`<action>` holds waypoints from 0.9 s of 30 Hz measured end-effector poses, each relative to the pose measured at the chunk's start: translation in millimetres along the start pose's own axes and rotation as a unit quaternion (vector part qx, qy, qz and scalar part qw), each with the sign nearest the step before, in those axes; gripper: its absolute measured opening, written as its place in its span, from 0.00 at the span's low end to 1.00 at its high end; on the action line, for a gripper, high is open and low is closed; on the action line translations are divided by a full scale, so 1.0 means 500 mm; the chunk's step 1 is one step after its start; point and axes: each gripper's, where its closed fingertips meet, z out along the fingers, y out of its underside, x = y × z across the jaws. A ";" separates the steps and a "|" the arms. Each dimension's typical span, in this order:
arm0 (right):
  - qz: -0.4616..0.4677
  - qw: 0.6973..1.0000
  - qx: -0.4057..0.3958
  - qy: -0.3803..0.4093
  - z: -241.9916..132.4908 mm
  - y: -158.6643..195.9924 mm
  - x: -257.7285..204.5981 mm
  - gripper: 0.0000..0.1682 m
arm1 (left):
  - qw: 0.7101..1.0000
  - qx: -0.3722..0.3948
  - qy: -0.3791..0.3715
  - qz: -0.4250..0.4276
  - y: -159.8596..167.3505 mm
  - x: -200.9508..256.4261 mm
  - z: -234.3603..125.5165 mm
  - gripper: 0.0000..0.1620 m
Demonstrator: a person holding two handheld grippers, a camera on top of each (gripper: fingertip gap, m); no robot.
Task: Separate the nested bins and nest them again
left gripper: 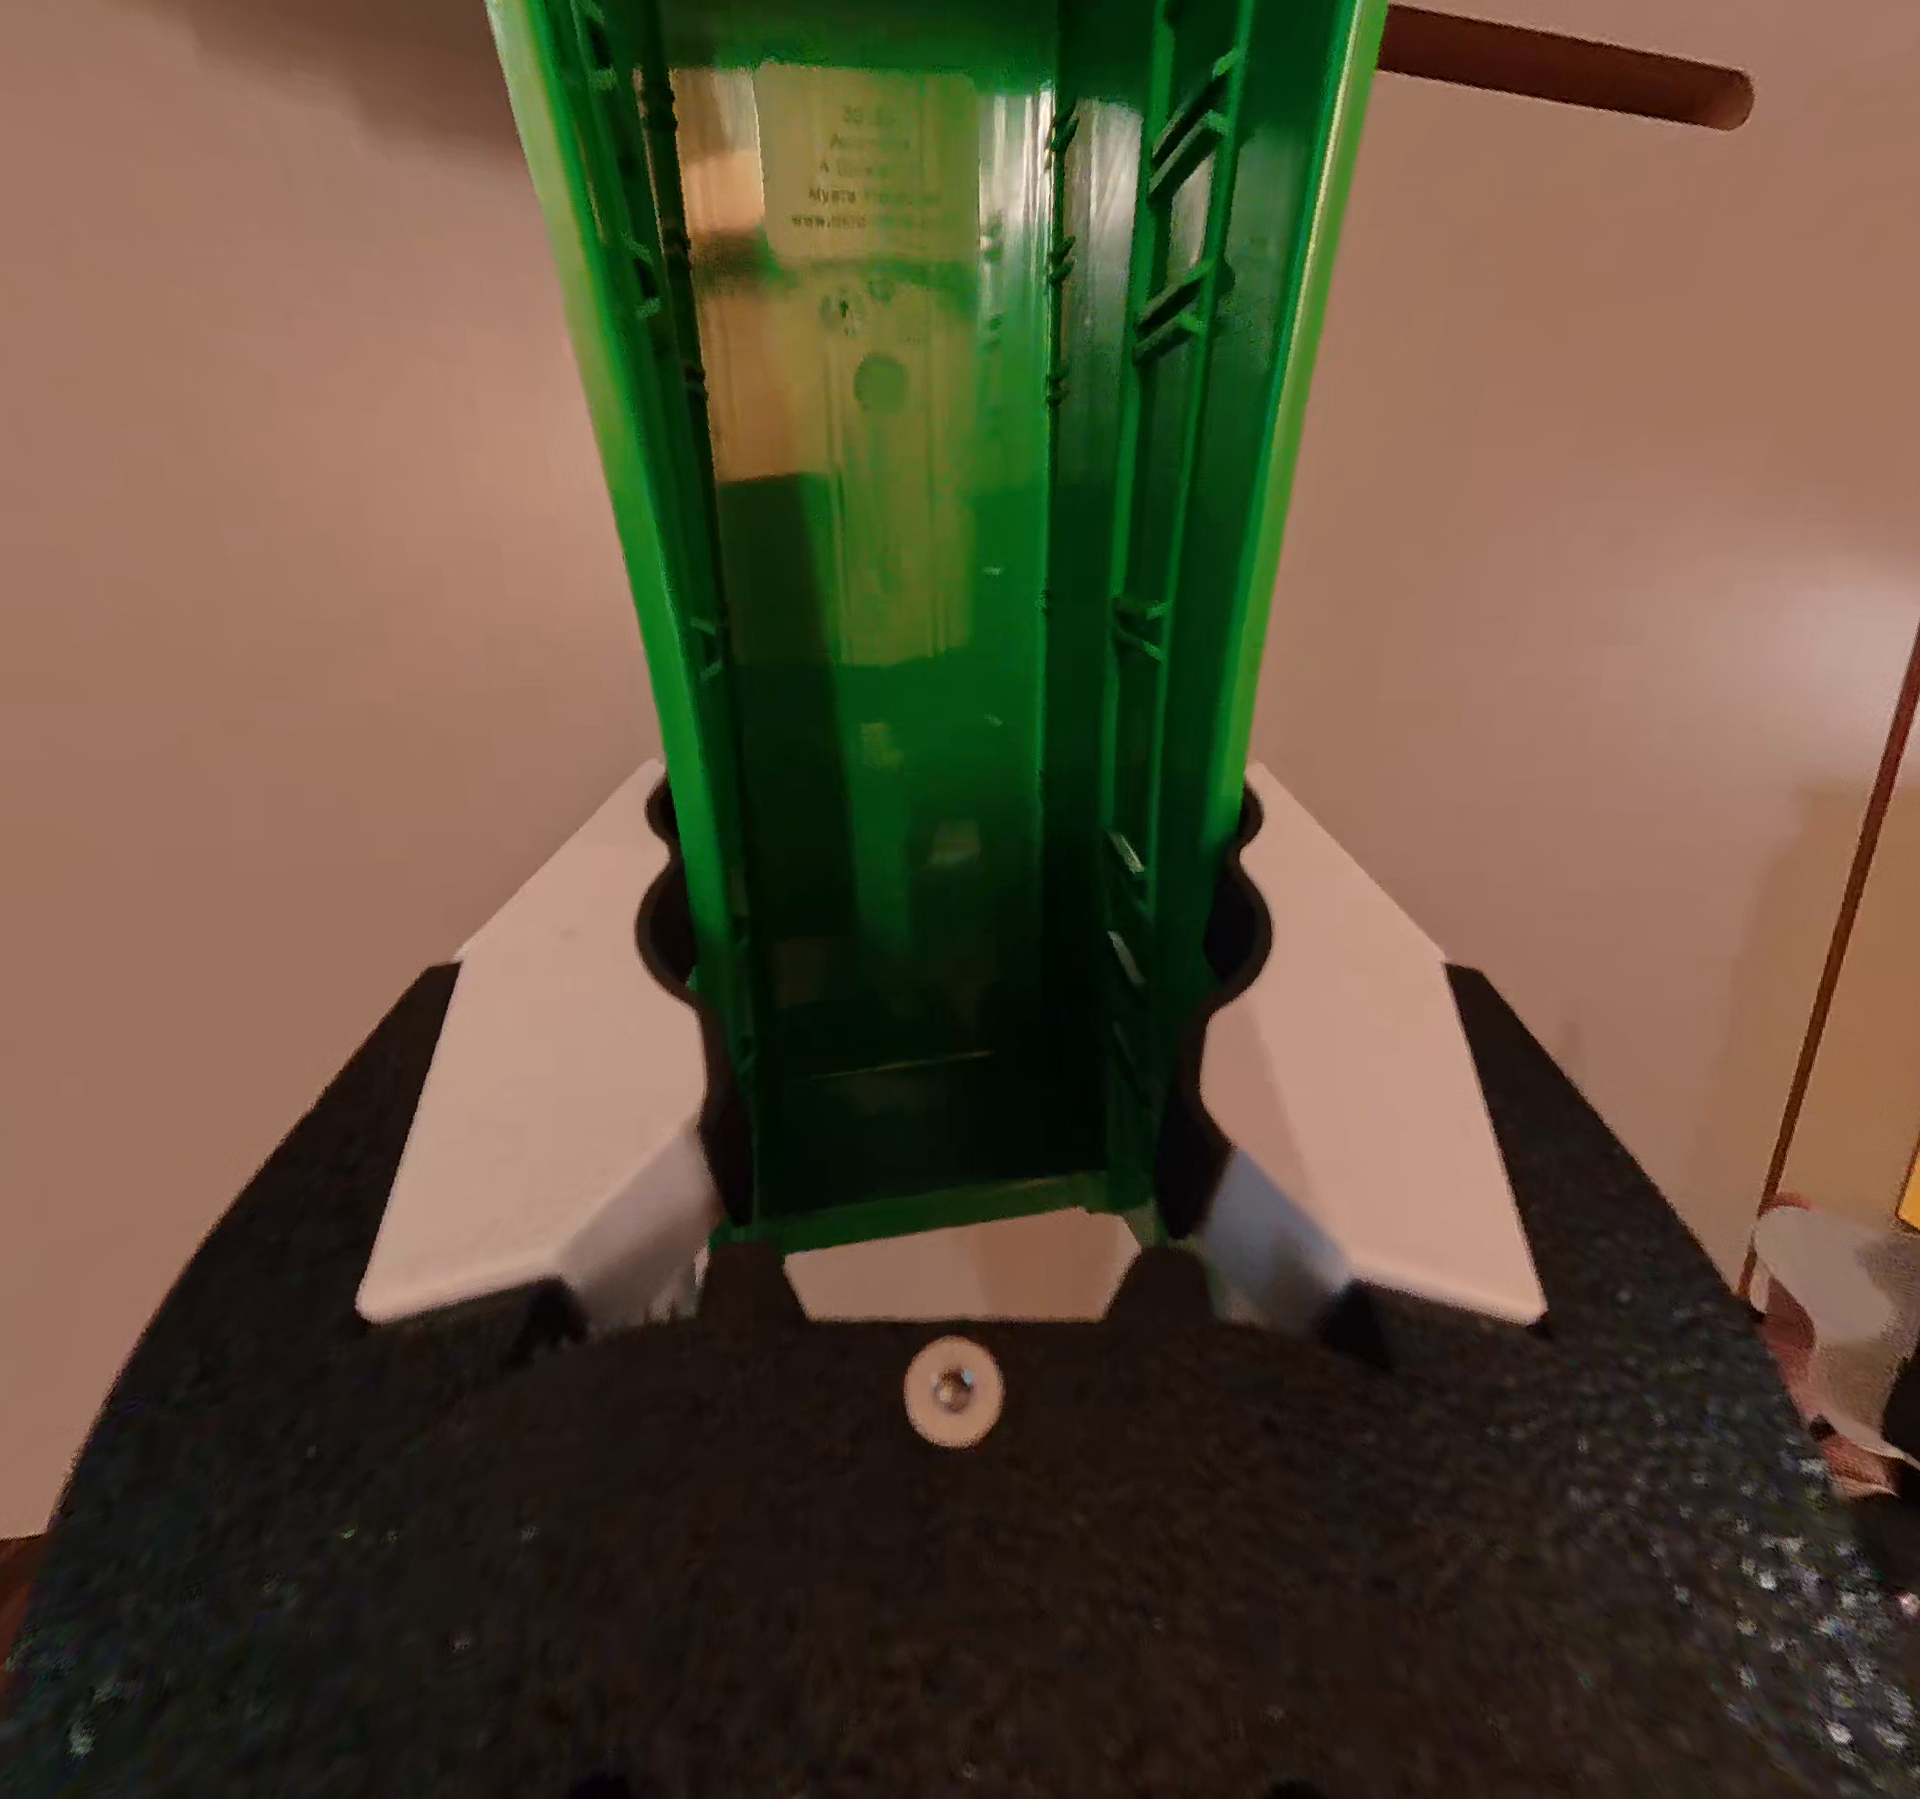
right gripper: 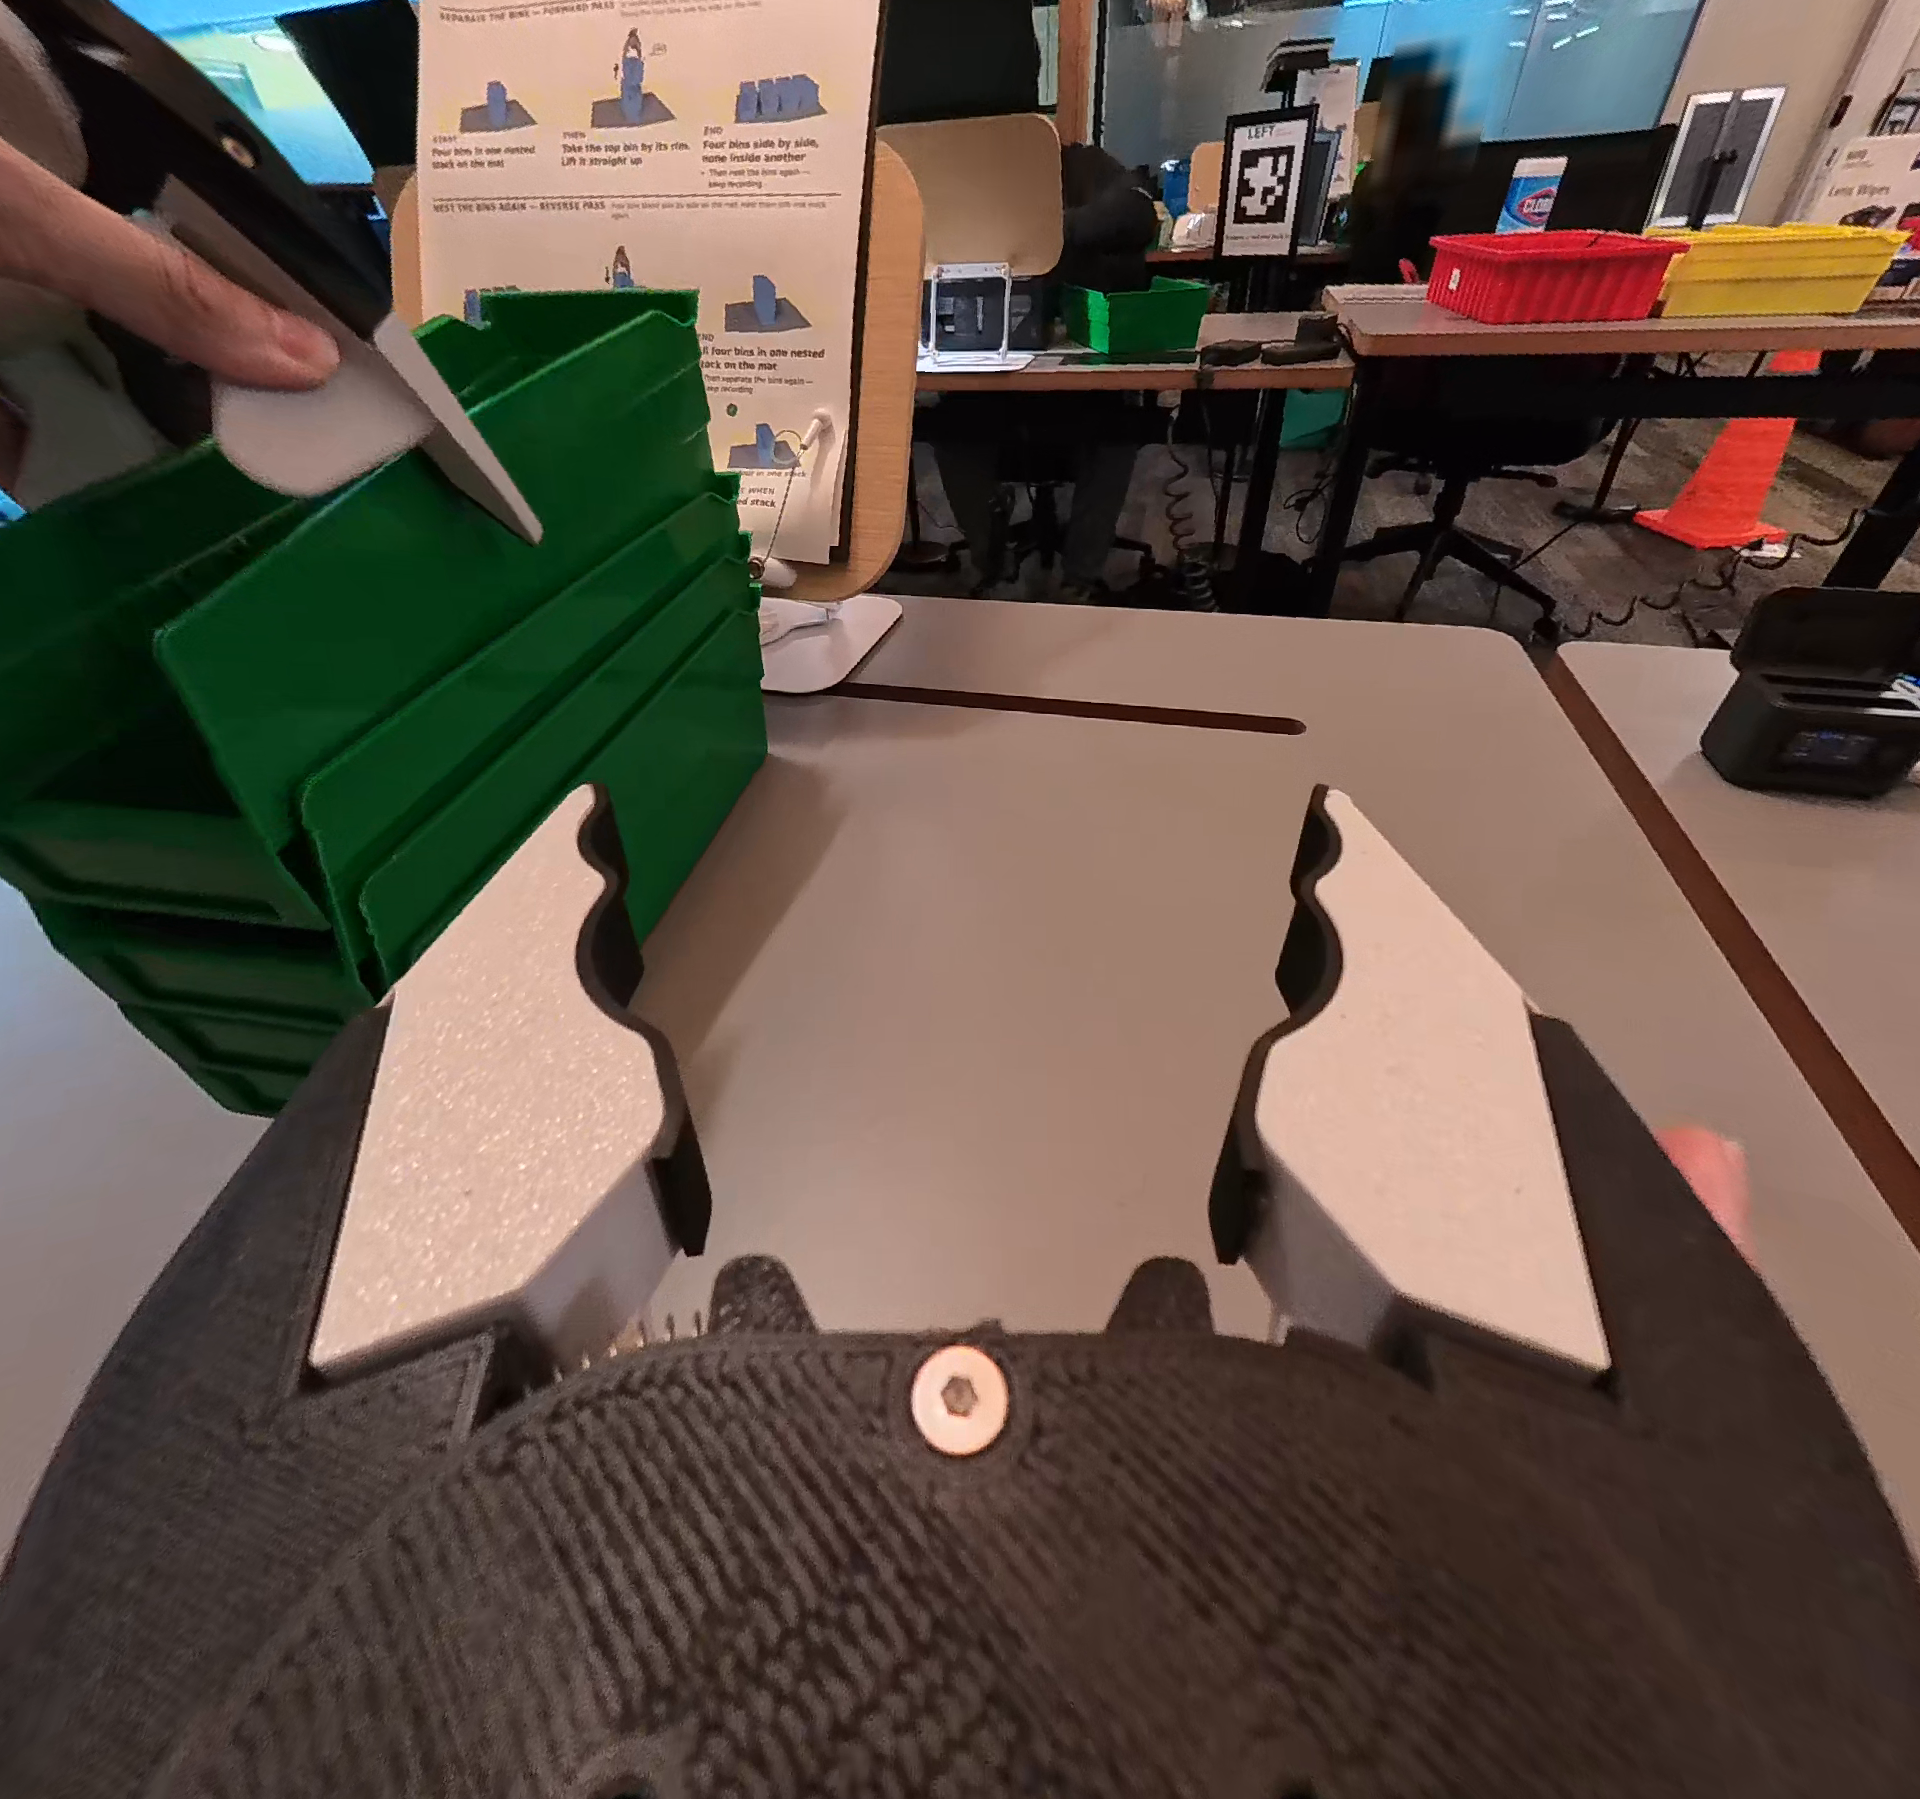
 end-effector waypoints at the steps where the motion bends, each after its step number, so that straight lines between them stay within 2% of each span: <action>1: 0.000 1.000 -0.001 0.000 0.001 0.001 0.001 0.75 | 1.000 -0.001 -0.001 0.001 0.002 0.000 0.004 0.61; 11: -0.010 1.000 -0.017 -0.009 0.007 0.013 -0.014 0.75 | 0.999 -0.032 -0.008 0.009 0.009 -0.003 0.023 0.62; 22: -0.013 0.999 -0.027 -0.023 0.015 0.023 -0.031 0.75 | 0.998 -0.064 -0.023 0.019 0.005 -0.009 0.036 0.69; 27: -0.013 0.999 -0.039 -0.030 0.021 0.036 -0.035 0.75 | 0.998 -0.057 0.008 0.008 0.001 -0.002 0.031 0.70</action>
